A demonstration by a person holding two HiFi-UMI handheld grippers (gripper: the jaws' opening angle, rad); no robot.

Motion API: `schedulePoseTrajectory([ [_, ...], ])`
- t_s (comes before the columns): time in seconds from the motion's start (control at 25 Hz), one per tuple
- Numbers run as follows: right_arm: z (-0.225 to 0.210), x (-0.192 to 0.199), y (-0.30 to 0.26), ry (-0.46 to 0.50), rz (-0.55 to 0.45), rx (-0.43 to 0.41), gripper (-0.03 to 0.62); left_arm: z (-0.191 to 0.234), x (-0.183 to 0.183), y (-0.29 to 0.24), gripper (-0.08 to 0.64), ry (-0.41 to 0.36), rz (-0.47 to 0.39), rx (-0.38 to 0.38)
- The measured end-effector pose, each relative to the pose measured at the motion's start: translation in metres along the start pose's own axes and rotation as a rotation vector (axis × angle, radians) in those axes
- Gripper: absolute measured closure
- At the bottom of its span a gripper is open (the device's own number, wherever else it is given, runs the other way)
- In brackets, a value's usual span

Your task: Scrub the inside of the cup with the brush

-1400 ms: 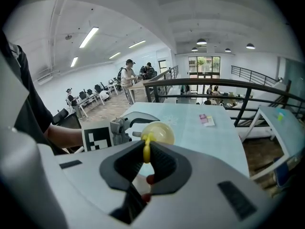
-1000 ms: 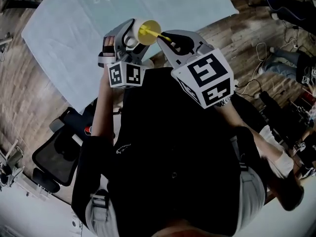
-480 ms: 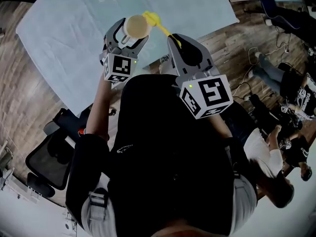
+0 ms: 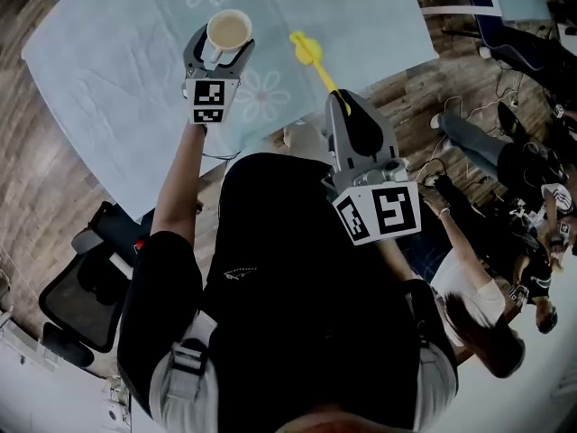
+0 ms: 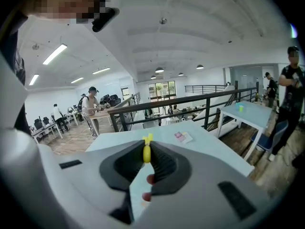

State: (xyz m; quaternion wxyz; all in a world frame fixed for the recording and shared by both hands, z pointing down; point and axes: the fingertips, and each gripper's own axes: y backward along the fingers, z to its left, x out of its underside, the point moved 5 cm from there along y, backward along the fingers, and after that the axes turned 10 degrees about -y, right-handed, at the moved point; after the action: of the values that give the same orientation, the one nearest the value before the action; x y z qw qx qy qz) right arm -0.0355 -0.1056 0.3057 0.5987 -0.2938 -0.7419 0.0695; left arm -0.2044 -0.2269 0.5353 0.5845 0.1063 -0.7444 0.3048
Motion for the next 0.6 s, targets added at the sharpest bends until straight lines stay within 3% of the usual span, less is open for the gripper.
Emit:
schedulePoseTrajectory([
  [0.28, -0.011, 0.009, -0.007, -0.041, 0.043, 0.056, 0.552, 0.028, 0.040, -0.046, 0.164, 0.056, 0.040, -0.155],
  [0.6, -0.021, 0.021, -0.020, -0.083, 0.123, 0.084, 0.552, 0.047, 0.070, -0.081, 0.164, 0.104, 0.085, -0.206],
])
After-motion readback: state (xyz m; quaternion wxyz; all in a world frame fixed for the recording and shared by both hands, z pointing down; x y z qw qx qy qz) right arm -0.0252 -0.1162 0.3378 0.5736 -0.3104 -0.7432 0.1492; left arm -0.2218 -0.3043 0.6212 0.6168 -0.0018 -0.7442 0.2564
